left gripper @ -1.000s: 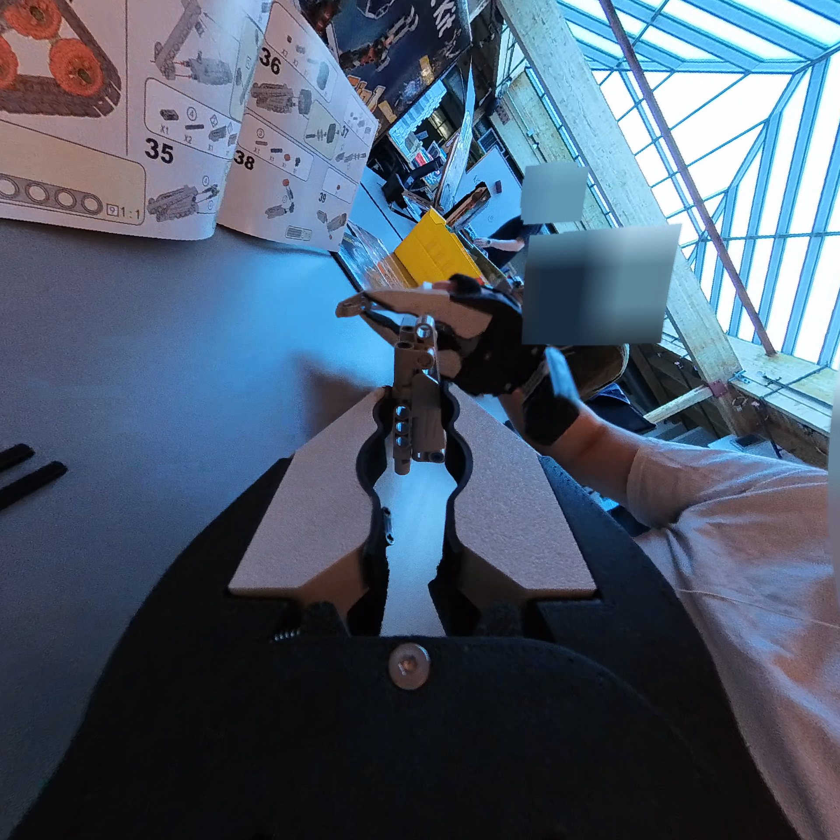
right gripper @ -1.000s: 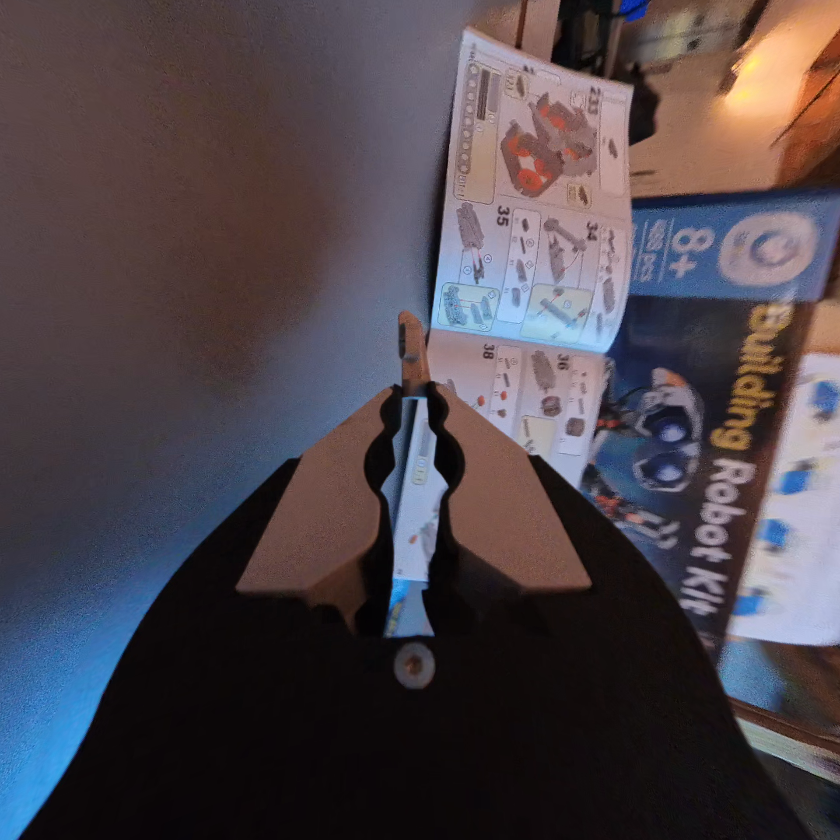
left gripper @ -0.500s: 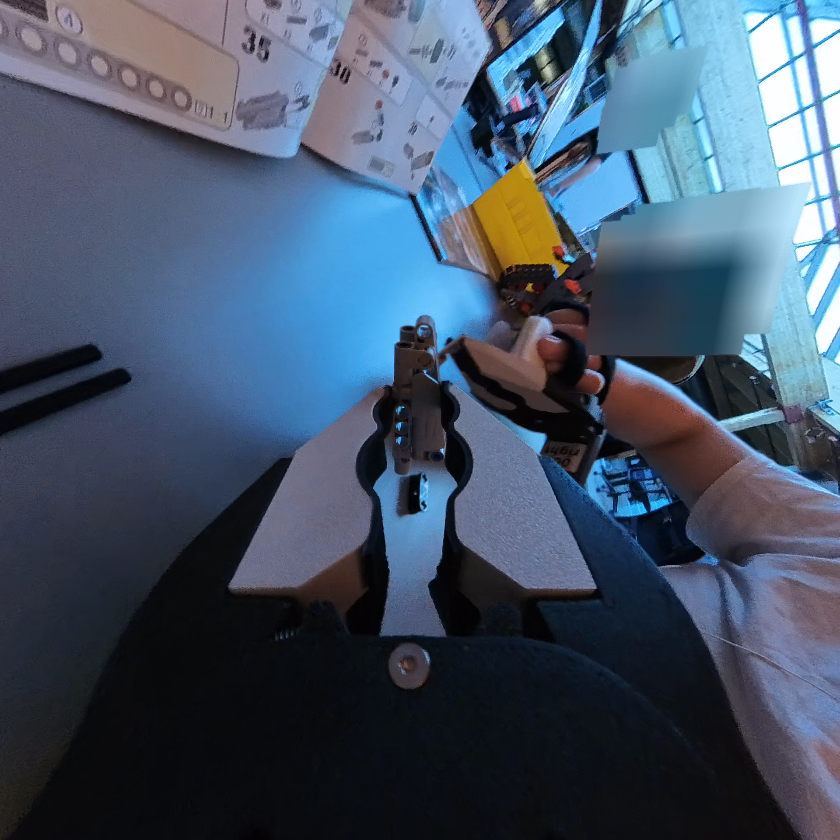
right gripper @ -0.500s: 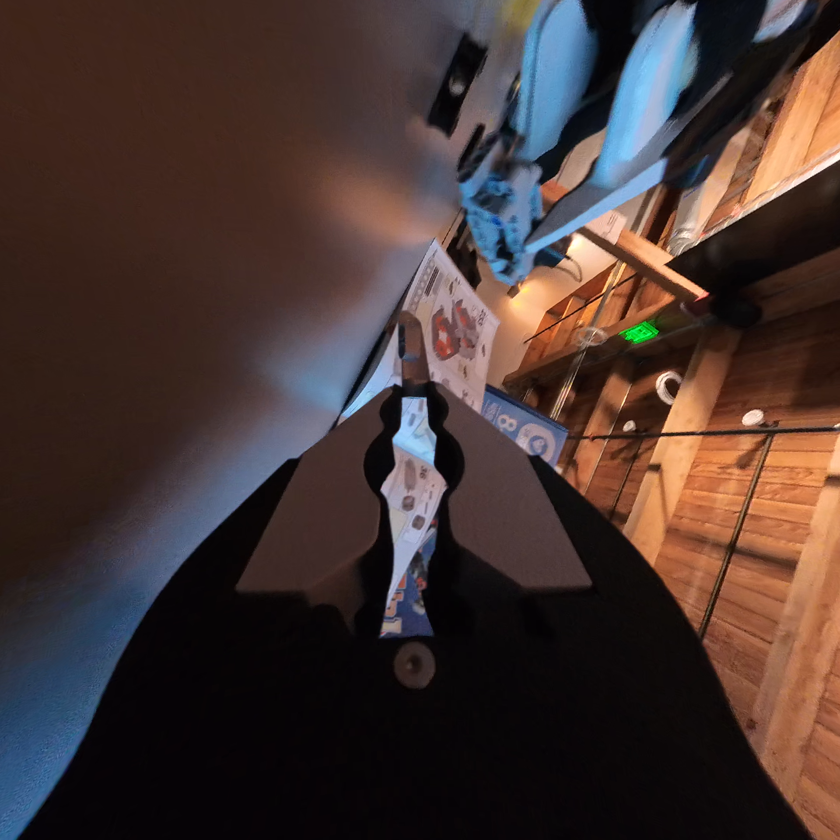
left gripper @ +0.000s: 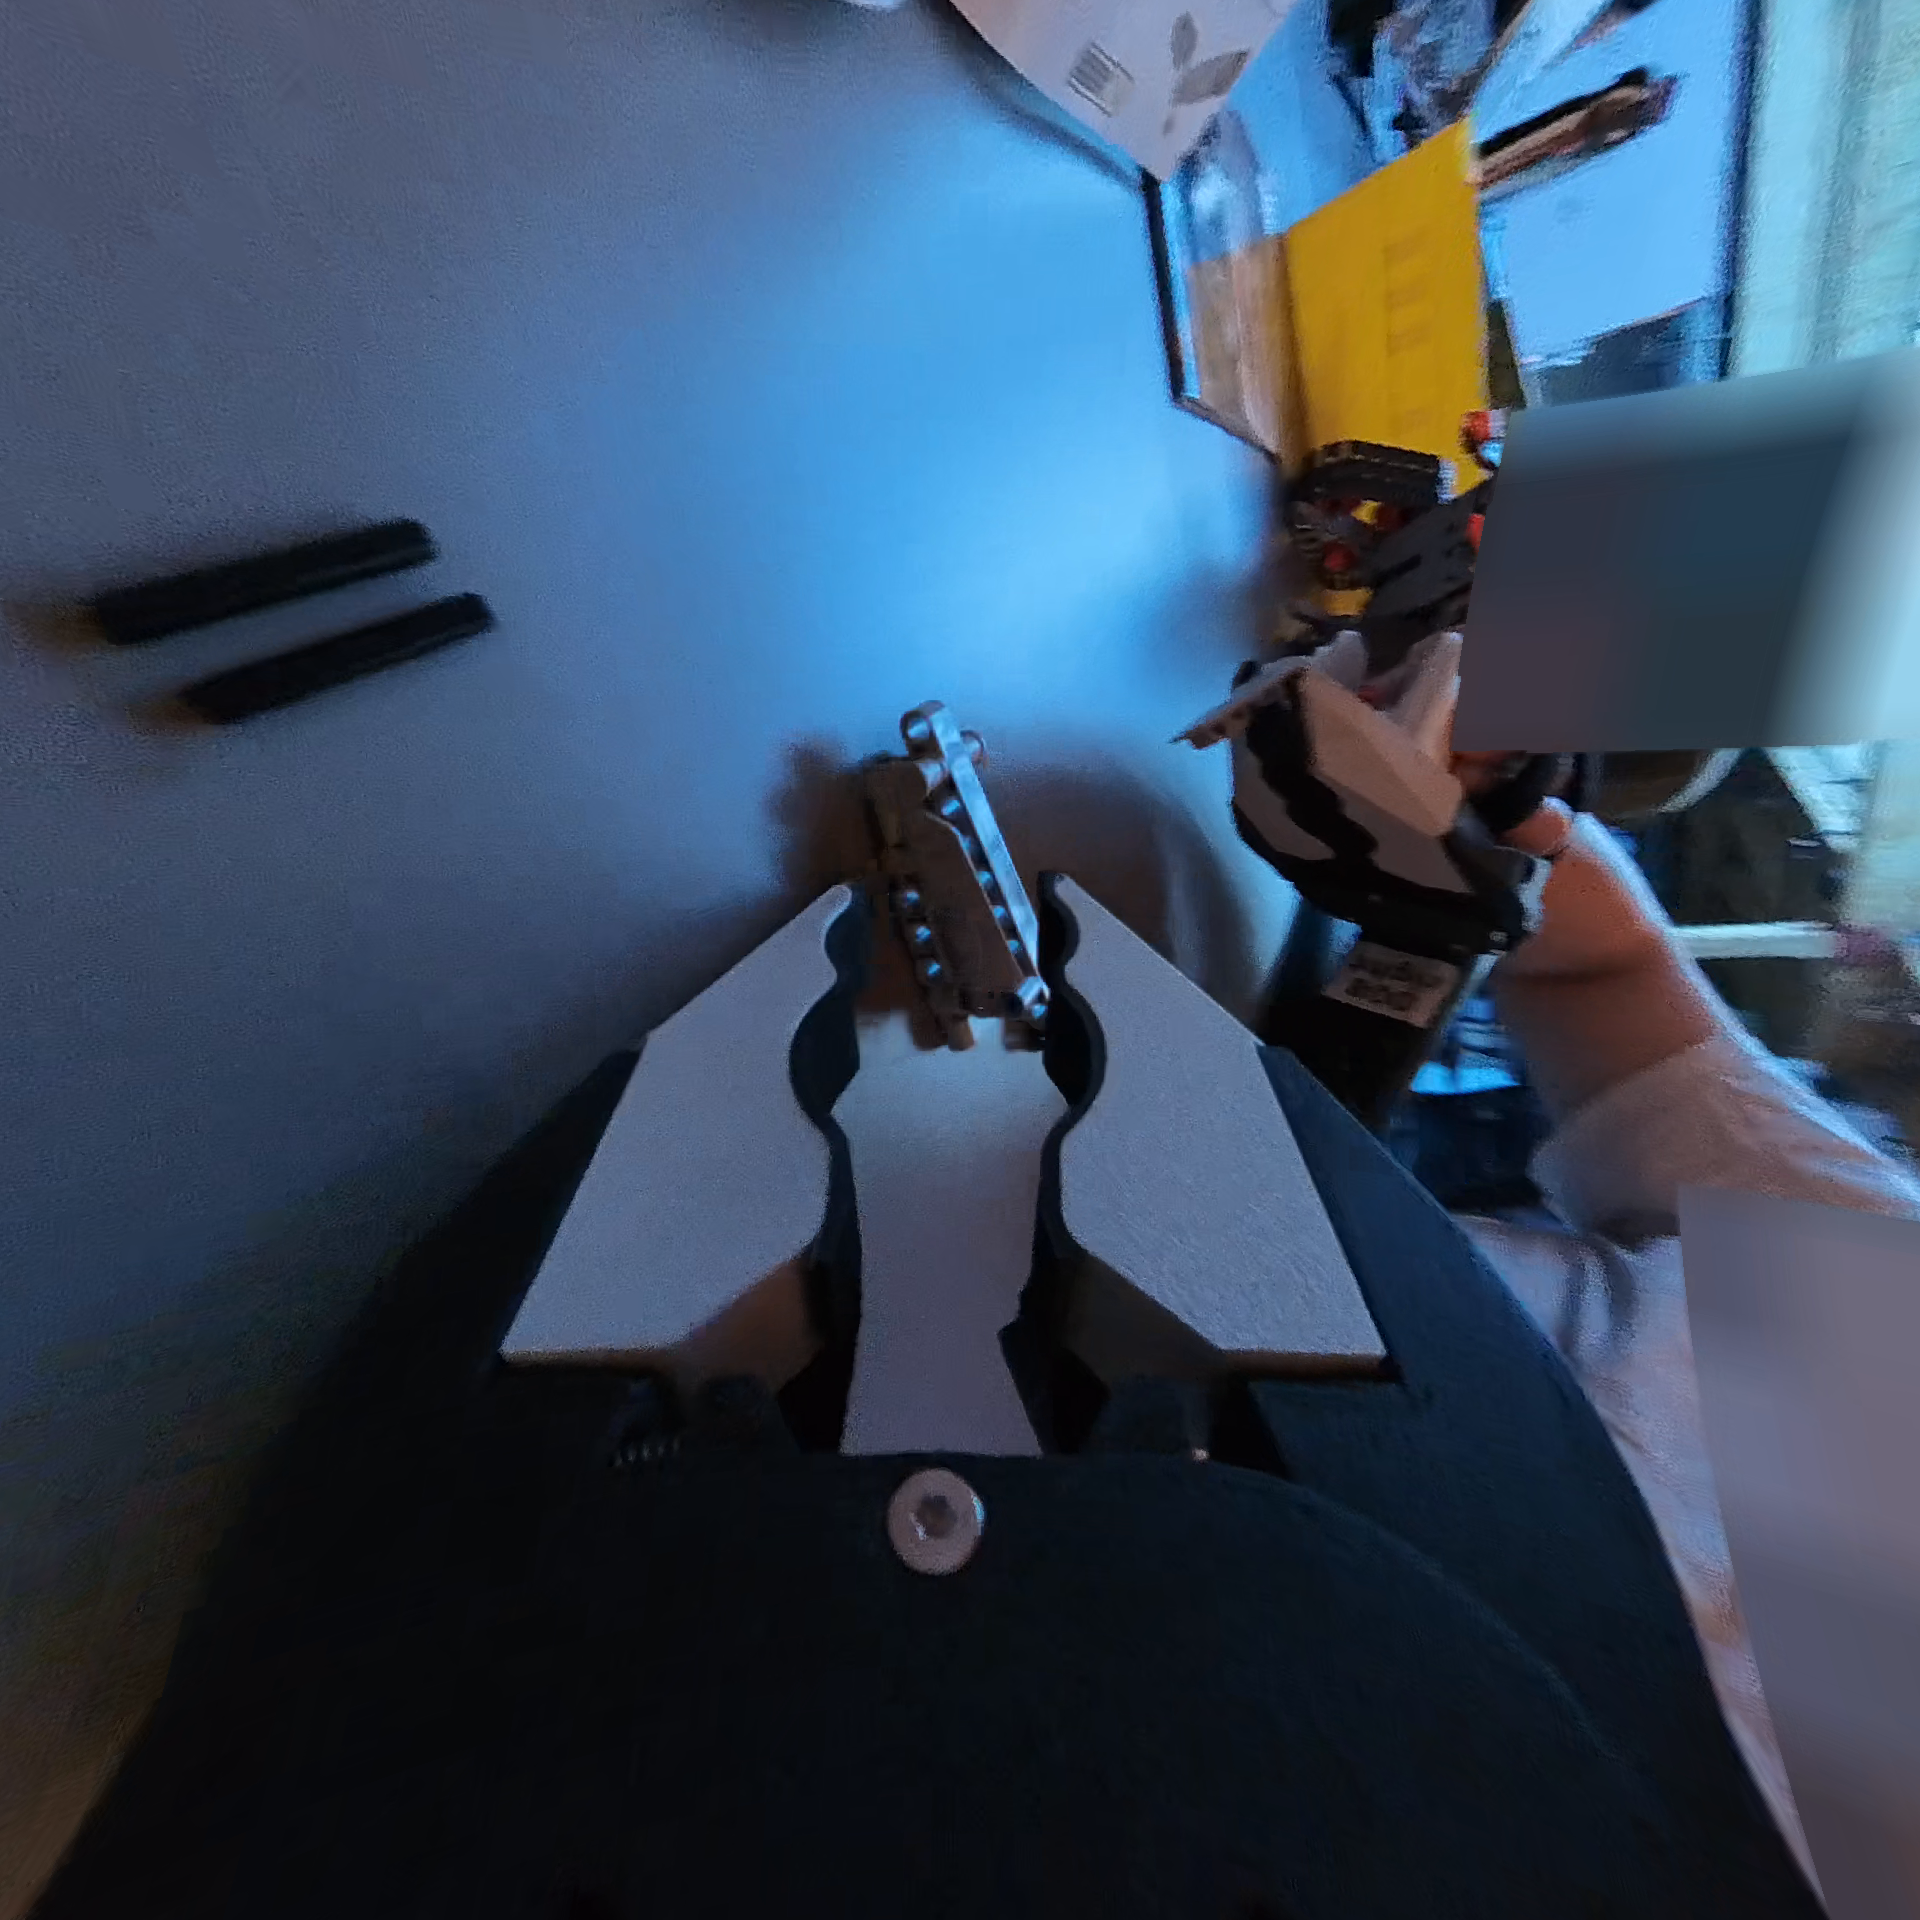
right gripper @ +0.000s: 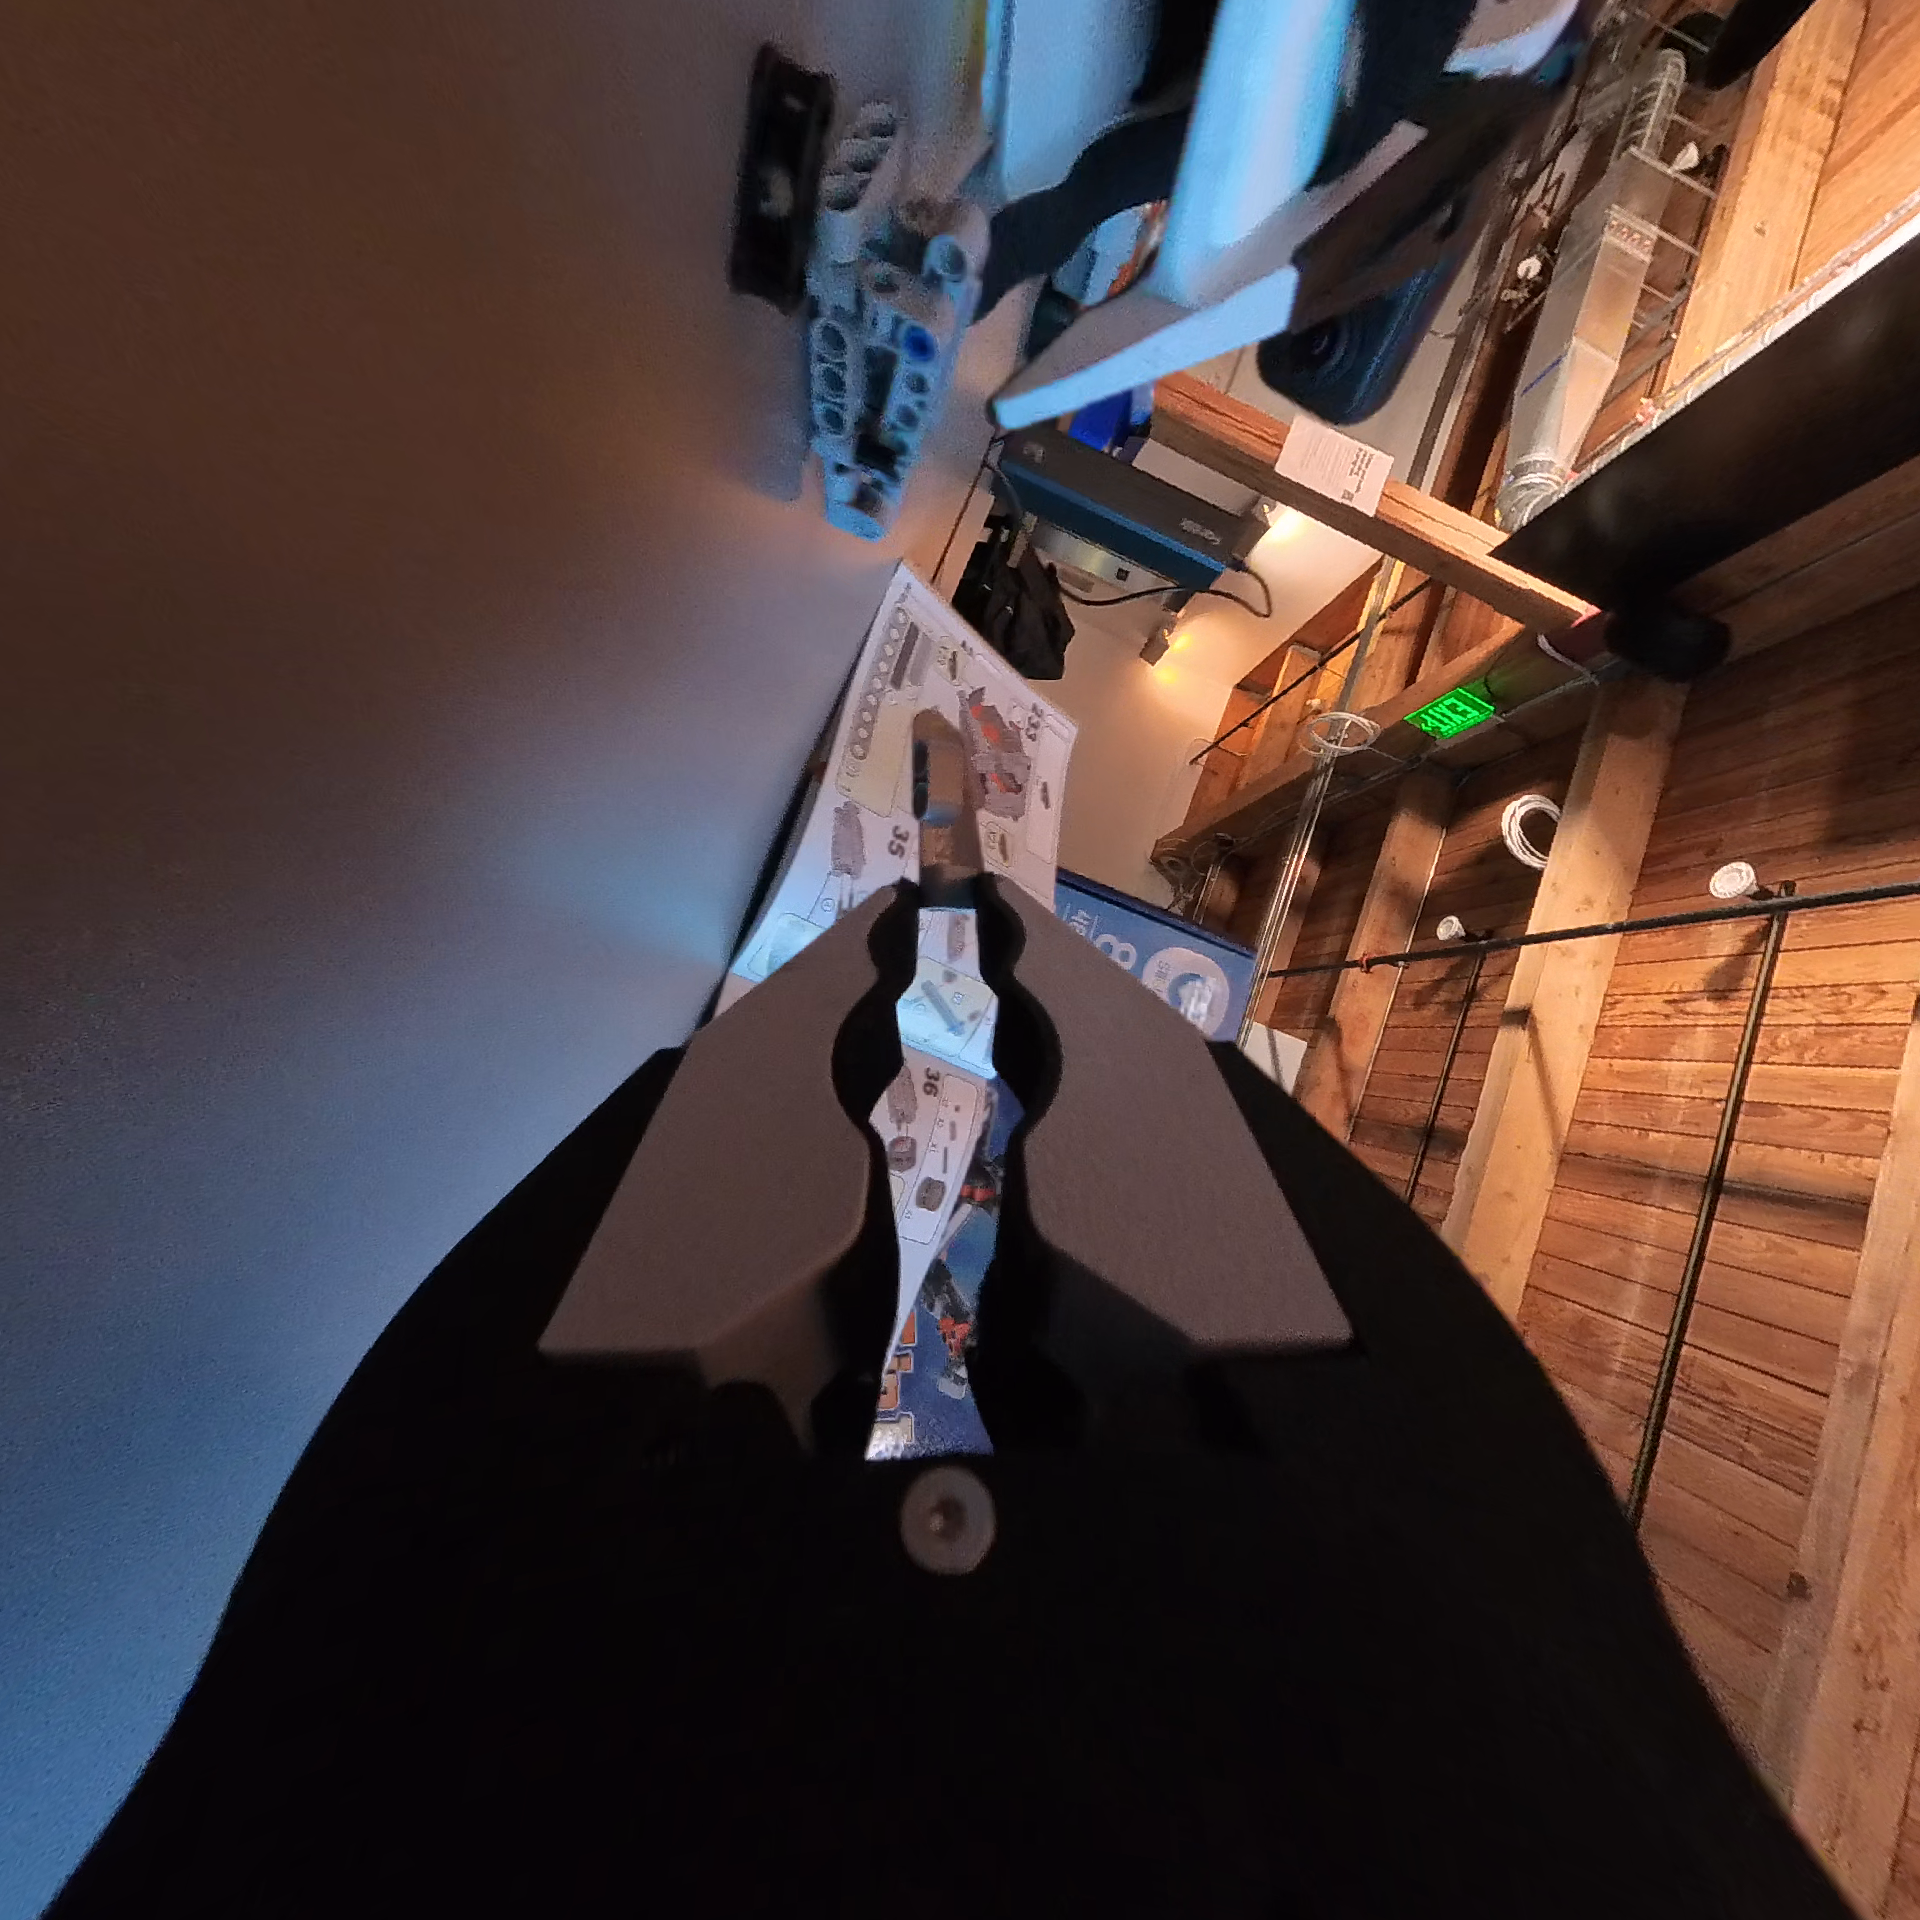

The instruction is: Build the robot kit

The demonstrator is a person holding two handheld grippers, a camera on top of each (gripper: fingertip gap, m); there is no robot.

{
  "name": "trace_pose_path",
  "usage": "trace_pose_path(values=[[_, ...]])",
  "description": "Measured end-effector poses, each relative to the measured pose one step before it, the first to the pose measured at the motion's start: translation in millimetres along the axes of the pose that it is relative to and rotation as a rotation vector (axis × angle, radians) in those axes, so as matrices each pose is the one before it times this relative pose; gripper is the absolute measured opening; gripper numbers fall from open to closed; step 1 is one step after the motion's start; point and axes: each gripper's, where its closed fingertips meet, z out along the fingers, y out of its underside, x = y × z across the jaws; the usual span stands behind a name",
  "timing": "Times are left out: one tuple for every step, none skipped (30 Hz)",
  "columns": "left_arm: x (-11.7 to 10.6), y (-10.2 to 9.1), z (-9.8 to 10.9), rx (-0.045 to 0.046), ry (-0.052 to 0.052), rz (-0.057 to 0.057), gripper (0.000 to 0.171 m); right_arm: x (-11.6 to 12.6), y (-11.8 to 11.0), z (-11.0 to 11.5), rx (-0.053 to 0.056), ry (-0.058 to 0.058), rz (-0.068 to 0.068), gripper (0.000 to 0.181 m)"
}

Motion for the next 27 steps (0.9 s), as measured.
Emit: trace_pose_path(values=[[-3.58, -2.02, -4.68, 0.01367, -0.0475, 0.0230, 0.032, 3.13, -0.54, -0.59, 0.0002, 0.0061, 0.0095, 0.011], [-3.19, -2.50, -4.68, 0.01538, -0.0454, 0.0215, 0.036, 3.13, -1.23, -0.67, 0.0021, 0.0041, 0.0103, 0.011], [-1.01, -4.37, -4.61, 0.02375, -0.0375, 0.0333, 0.047, 4.42, -1.93, -0.90, 0.0038, 0.0091, 0.0142, 0.011], [3.70, -6.68, -4.52, 0.03495, -0.0156, 0.0571, 0.048, 4.97, -2.80, -0.96, 0.0073, 0.0091, 0.0180, 0.011], [9.21, -7.19, -3.48, 0.03980, 0.0133, 0.0728, 0.044, 4.95, -3.21, -1.00, 0.0081, 0.0059, 0.0258, 0.011], [18.75, -7.17, -1.77, 0.04233, 0.0747, 0.0787, 0.044, 6.05, -2.88, -0.87, 0.0053, 0.0107, 0.0341, 0.011], [27.47, -7.34, 0.10, 0.04656, 0.1390, 0.0678, 0.045, 5.96, -2.86, -0.68, 0.0062, 0.0104, 0.0352, 0.011], [23.74, -5.43, 2.51, 0.03661, 0.1285, 0.0374, 0.045, 6.30, -2.85, -0.73, 0.0071, 0.0115, 0.0379, 0.011], [12.29, -1.02, 4.37, 0.00992, 0.0687, 0.0174, 0.045, 5.65, -2.55, -0.51, 0.0046, 0.0084, 0.0351, 0.011], [5.98, 3.53, 4.88, -0.01699, 0.0338, 0.0195, 0.043, 5.09, -2.27, -0.58, 0.0035, 0.0084, 0.0298, 0.011], [1.09, 6.66, 4.75, -0.03655, 0.0025, 0.0282, 0.036, 4.45, -2.03, -0.36, 0.0025, 0.0079, 0.0269, 0.011], [-3.52, 7.01, 4.38, -0.03965, -0.0295, 0.0320, 0.036, 3.42, -1.35, -0.22, -0.0013, 0.0050, 0.0220, 0.011], [-3.54, 5.07, 3.89, -0.02744, -0.0316, 0.0280, 0.034, 2.14, -1.58, -0.29, 0.0009, 0.0025, 0.0157, 0.011], [1.28, 1.54, 3.08, -0.00560, -0.0001, 0.0203, 0.029, 0.38, -1.87, -0.41, 0.0050, -0.0037, 0.0107, 0.011], [5.42, -1.23, 2.02, 0.01128, 0.0279, 0.0100, 0.022, 0.23, -1.36, -0.27, 0.0035, 0.0017, 0.0047, 0.011], [3.30, -2.64, 1.41, 0.01992, 0.0181, 0.0002, 0.015, -0.47, -0.90, -0.13, 0.0011, 0.0003, 0.0006, 0.011], [1.64, -2.35, 0.65, 0.01986, 0.0095, -0.0014, 0.007, -0.60, 0.12, -0.09, -0.0039, 0.0002, 0.0037, 0.011], [0.43, -0.63, 0.36, 0.00957, 0.0051, -0.0004, 0.006, -0.56, 1.30, 0.20, -0.0053, -0.0022, 0.0121, 0.011], [0.54, 0.84, 0.29, -0.00272, 0.0068, 0.0019, 0.005, -1.72, 0.22, -0.07, 0.0039, -0.0121, 0.0200, 0.011], [0.40, 1.44, 0.19, -0.00965, 0.0059, 0.0012, 0.005, -1.78, 0.25, -0.09, 0.0044, -0.0130, 0.0249, 0.011], [-0.87, 2.21, -0.16, -0.01697, -0.0044, -0.0004, 0.005, -3.38, -0.45, -0.19, 0.0073, -0.0276, 0.0358, 0.011], [-1.82, 3.06, -0.28, -0.02485, -0.0136, 0.0051, 0.005, -5.20, -0.88, -0.39, 0.0110, -0.0492, 0.0534, 0.012], [-2.22, 4.02, -0.30, -0.02973, -0.0213, 0.0170, 0.005, -6.39, -0.70, -1.17, 0.0107, -0.0703, 0.0711, 0.016], [-2.85, 4.69, -0.19, -0.03475, -0.0308, 0.0262, 0.005, -2.83, -1.43, -2.64, 0.0187, -0.0627, 0.0924, 0.017], [-2.50, 5.61, 0.01, -0.04215, -0.0339, 0.0331, 0.005, -1.27, -4.34, -3.73, 0.0388, -0.0700, 0.1130, 0.017], [-1.82, 6.14, 0.73, -0.04664, -0.0334, 0.0371, 0.005, 0.58, -4.19, -3.52, 0.0345, -0.0753, 0.1291, 0.017], [-1.28, 5.88, 1.50, -0.04432, -0.0327, 0.0381, 0.005, -0.36, -2.62, -2.38, 0.0158, -0.0937, 0.1446, 0.017]])
